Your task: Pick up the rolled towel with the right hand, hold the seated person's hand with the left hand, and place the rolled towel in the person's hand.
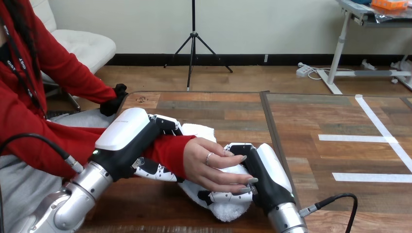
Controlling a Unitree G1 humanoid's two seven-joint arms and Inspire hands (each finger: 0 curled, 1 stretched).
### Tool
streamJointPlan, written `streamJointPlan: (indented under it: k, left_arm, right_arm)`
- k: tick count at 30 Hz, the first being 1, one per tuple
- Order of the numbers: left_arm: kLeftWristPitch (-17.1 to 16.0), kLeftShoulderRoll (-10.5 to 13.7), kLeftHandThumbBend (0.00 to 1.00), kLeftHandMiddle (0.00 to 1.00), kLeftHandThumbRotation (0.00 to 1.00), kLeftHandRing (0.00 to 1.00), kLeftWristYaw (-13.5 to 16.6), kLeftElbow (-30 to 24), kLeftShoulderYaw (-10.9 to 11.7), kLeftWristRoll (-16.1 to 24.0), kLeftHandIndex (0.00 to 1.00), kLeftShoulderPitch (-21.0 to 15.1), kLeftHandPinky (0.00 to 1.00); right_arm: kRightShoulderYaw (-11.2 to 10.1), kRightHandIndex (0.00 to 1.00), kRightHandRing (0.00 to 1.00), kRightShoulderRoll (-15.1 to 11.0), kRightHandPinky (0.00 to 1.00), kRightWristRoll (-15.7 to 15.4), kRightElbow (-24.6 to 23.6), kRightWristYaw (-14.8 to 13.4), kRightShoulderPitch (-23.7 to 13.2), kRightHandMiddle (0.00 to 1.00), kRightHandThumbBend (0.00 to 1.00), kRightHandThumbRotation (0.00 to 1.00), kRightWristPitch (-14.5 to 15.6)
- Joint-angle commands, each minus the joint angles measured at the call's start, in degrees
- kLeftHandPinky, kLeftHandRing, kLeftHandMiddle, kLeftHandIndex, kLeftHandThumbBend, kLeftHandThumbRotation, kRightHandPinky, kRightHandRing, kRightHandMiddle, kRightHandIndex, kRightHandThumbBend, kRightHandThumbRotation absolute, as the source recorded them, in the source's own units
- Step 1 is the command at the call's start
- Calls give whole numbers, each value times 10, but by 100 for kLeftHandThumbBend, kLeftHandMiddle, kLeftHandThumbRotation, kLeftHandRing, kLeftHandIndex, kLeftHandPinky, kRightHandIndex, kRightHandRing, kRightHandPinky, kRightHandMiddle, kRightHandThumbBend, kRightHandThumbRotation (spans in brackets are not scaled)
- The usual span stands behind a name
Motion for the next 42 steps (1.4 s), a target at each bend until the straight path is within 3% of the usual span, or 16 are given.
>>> streamJointPlan:
  k: [1, 13, 22, 31, 37, 40, 42]
  left_arm:
    - [-37, -28, 80, 42, 10, 38, 7, -50, 9, -14, 45, -40, 34]
    - [-34, -28, 81, 42, 10, 37, 4, -53, 10, -17, 45, -34, 34]
    - [-39, -27, 81, 42, 10, 36, 6, -51, 10, -16, 45, -32, 33]
    - [-28, -26, 81, 42, 10, 36, 5, -57, 12, -12, 45, -28, 33]
    - [-34, -27, 81, 42, 9, 36, 7, -51, 12, -14, 45, -29, 33]
    - [-36, -26, 81, 42, 9, 36, 8, -50, 12, -12, 45, -30, 33]
    - [-30, -26, 81, 42, 9, 36, 3, -54, 12, -15, 45, -28, 33]
  right_arm:
    - [-8, 12, 9, -4, 6, 10, -58, 2, -28, 12, 58, 0, -15]
    - [-19, 12, 9, -13, 5, 28, -141, 30, 3, 12, 58, 0, -2]
    - [-26, 12, 9, -17, 5, 38, -237, 58, 39, 12, 59, 0, 38]
    - [-30, 11, 8, -31, 5, 22, -317, 63, 67, 11, 60, 0, 48]
    - [-35, 10, 7, -39, 4, 29, -383, 87, 93, 11, 61, 0, 64]
    - [-35, 10, 7, -42, 3, 42, -401, 94, 102, 11, 61, 0, 46]
    - [-36, 10, 7, -45, 3, 41, -426, 102, 113, 11, 62, 0, 53]
